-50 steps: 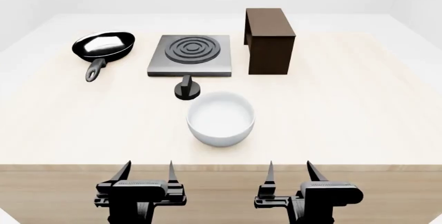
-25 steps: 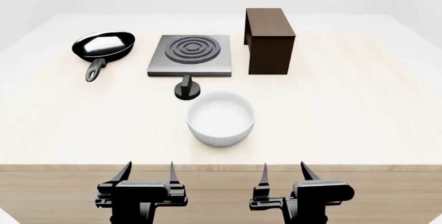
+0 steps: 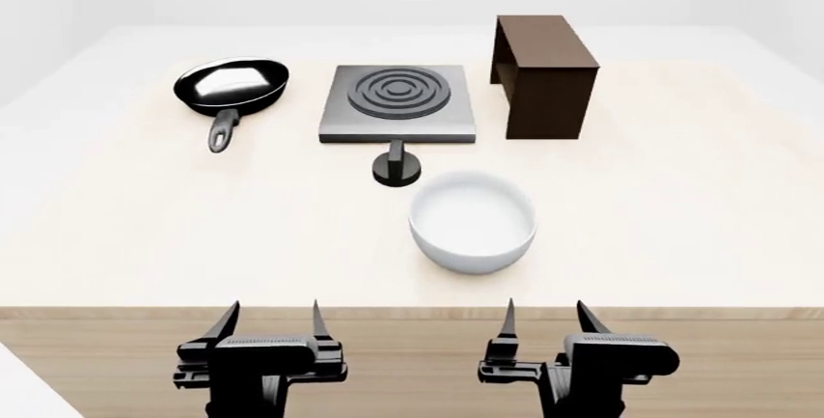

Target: Turn on the stove.

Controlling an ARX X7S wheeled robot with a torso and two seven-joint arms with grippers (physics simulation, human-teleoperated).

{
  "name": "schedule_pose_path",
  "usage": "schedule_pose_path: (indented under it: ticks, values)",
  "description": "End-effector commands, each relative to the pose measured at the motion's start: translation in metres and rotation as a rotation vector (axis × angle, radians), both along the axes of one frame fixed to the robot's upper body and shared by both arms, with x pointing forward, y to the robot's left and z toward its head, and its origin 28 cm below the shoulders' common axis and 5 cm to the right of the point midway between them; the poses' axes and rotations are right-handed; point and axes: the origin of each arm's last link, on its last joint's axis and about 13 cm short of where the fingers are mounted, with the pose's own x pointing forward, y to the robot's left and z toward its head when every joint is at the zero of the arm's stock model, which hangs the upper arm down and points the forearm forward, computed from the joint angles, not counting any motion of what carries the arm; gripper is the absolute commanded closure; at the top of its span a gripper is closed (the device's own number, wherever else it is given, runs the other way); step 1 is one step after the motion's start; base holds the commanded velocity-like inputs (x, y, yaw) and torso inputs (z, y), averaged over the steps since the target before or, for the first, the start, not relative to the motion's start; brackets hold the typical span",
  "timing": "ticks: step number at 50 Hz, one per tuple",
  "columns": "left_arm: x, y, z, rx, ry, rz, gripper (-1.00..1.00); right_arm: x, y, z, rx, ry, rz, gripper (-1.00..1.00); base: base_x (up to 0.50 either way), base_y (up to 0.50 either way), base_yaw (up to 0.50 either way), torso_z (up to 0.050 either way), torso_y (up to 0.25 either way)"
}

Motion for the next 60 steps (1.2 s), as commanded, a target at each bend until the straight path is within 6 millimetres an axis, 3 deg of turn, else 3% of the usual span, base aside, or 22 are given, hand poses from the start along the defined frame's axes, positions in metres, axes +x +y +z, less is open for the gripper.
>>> schedule_pose_path:
  ticks: [1,43,60]
  values:
    - [-0.0008,0.0009,0.0008,-0.023,0.007,-0.044,-1.00,-0.0009,0.0007,-0.0006,0.000,-0.013,0.010,-1.00,0.00,0.50,0.00,0.000,0.000]
    - [-0.0008,0.0009,0.0008,-0.023,0.007,-0.044,-1.00,-0.0016,0.0006,-0.0013,-0.002,-0.010,0.012,-1.00,0.00,0.50,0.00,0.000,0.000]
    - [-0.0008,0.0009,0.0008,-0.023,0.007,-0.044,-1.00,0.0002,0.0005,-0.0003,0.023,-0.005,-0.008,-1.00,0.00,0.02,0.00,0.000,0.000]
